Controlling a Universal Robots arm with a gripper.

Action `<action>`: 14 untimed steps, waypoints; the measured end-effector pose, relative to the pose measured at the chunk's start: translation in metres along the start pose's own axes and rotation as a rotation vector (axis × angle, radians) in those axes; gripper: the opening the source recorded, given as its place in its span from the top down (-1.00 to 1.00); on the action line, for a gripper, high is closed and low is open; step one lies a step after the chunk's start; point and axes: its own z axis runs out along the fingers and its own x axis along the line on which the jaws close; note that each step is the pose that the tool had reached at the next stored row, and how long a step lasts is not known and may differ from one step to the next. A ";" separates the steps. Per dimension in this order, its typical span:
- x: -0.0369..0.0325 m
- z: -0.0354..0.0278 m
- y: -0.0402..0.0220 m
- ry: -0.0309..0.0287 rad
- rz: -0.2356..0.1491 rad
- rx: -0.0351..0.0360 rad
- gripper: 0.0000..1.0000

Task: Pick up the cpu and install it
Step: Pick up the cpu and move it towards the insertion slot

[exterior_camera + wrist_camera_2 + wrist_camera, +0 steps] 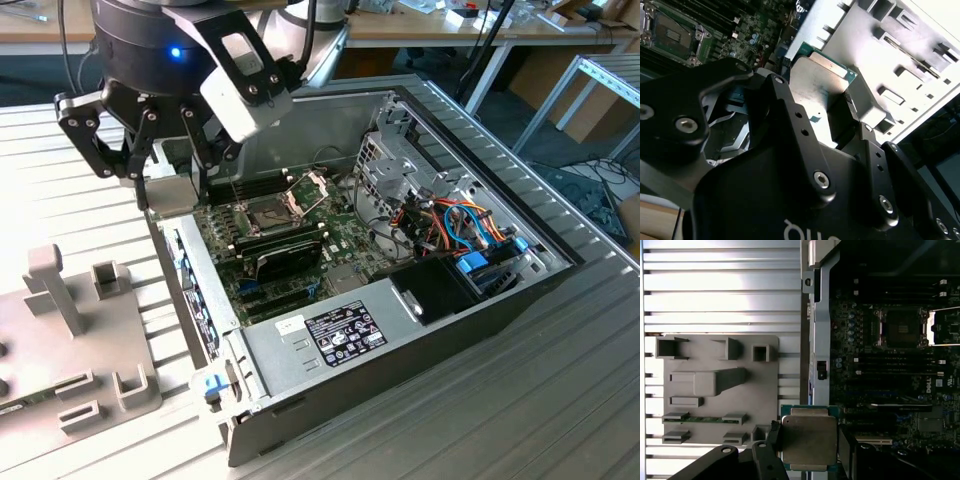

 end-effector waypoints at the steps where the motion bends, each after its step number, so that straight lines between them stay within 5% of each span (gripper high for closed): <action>1: -0.0014 -0.0001 0.0000 0.0000 0.000 0.0000 -0.09; 14: -0.0148 -0.0005 0.0001 0.0000 0.000 0.0000 -0.09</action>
